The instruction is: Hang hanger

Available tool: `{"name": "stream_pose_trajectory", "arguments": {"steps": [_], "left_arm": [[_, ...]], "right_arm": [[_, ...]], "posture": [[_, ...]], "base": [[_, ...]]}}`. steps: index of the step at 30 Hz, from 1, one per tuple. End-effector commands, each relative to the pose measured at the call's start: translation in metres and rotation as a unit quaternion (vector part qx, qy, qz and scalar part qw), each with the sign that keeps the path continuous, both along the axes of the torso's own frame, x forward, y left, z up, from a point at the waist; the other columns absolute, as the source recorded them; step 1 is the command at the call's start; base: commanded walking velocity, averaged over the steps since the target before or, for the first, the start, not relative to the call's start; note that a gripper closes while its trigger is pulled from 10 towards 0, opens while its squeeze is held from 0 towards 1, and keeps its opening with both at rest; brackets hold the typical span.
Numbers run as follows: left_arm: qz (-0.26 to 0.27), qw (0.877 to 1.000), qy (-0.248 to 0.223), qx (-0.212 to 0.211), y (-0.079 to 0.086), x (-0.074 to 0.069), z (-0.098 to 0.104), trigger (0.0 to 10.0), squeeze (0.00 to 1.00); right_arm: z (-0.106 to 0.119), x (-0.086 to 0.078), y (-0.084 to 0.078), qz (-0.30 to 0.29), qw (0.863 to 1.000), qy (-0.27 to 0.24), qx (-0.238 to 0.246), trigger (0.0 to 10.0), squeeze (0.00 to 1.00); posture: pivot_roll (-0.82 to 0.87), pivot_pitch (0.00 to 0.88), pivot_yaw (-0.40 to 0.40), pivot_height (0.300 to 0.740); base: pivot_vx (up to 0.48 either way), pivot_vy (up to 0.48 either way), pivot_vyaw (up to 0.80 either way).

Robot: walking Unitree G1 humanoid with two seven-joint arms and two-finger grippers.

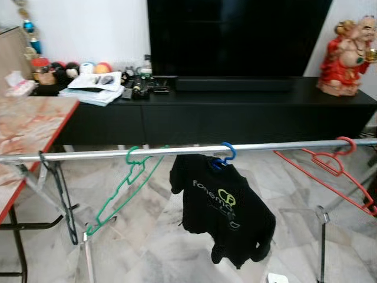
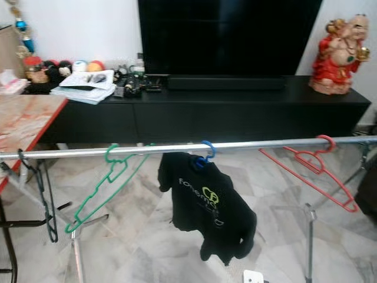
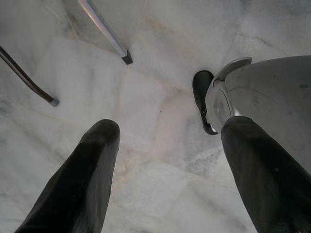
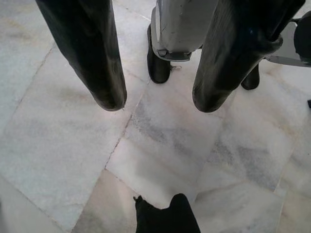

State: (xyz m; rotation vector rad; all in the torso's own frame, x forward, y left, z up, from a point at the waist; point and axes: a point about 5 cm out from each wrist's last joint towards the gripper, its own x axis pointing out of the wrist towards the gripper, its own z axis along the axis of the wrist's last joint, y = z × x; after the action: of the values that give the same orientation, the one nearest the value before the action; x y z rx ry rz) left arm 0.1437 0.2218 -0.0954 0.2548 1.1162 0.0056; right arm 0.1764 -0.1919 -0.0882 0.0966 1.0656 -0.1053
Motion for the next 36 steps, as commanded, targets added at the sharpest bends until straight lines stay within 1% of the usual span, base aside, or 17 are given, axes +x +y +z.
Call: {"name": "stream_pose_trajectory", "arguments": {"steps": [1, 4, 6, 9, 11, 13, 28, 35, 36], "left_arm": [[-0.002, 1.0, 0.005, 0.006, 0.0044, -0.0025, 0.0, 10.0, 0.0], [-0.01, 1.0, 0.004, 0.009, 0.0046, -0.0015, 0.0005, 10.0, 0.0], [-0.026, 0.999, 0.004, 0.02, 0.0055, -0.0001, 0.0012, 10.0, 0.0], [-0.015, 1.0, 0.007, 0.017, 0.0059, -0.0012, 0.0008, 10.0, 0.0], [0.003, 1.0, 0.004, 0.013, 0.006, -0.0023, 0.0004, 10.0, 0.0], [-0.009, 1.0, 0.006, 0.016, 0.0062, -0.0014, 0.0007, 10.0, 0.0], [-0.01, 1.0, 0.007, 0.023, 0.0124, -0.001, 0.0023, 10.0, 0.0], [-0.013, 1.0, 0.001, 0.023, 0.0123, 0.0004, 0.003, 10.0, 0.0], [-0.018, 0.999, 0.0, 0.028, 0.0124, 0.0011, 0.0033, 10.0, 0.0]], "right_arm": [[-0.0001, 0.0003, 0.0012, -0.001, 1.0, 0.004, 0.002, 10.0, 0.0], [-0.0001, 0.0004, 0.0014, -0.002, 1.0, 0.004, 0.002, 10.0, 0.0], [-0.0001, 0.0006, 0.0017, -0.001, 1.0, 0.004, 0.002, 10.0, 0.0], [-0.0001, 0.0006, 0.0021, -0.002, 1.0, 0.003, 0.003, 10.0, 0.0], [-0.0001, 0.0007, 0.0022, -0.002, 1.0, 0.003, 0.003, 10.0, 0.0], [0.0, 0.0009, 0.0024, -0.002, 1.0, 0.003, 0.003, 10.0, 0.0], [-0.0007, 0.0012, 0.008, -0.008, 1.0, 0.005, 0.008, 10.0, 0.0], [-0.0005, 0.0016, 0.0081, -0.011, 1.0, 0.004, 0.009, 10.0, 0.0], [-0.0004, 0.0018, 0.0079, -0.011, 1.0, 0.004, 0.009, 10.0, 0.0]], "posture": [[0.15, 0.0, 0.009, 0.74], [0.15, 0.0, 0.01, 0.74], [0.15, 0.0, 0.011, 0.74], [0.15, 0.0, 0.013, 0.74], [0.15, 0.0, 0.013, 0.74], [0.15, 0.0, 0.013, 0.74], [0.14, 0.0, 0.037, 0.74], [0.15, 0.0, 0.038, 0.74], [0.15, 0.0, 0.037, 0.74]], "base": [[0.0, 0.0, -0.76], [0.0, 0.0, -0.76], [0.0, -0.287, -0.76], [0.0, -0.409, -0.76], [0.0, 0.0, -0.76], [0.0, 0.0, -0.76], [0.0, 0.0, -0.76], [0.0, 0.0, -0.76], [0.0, -0.416, -0.76]]}}
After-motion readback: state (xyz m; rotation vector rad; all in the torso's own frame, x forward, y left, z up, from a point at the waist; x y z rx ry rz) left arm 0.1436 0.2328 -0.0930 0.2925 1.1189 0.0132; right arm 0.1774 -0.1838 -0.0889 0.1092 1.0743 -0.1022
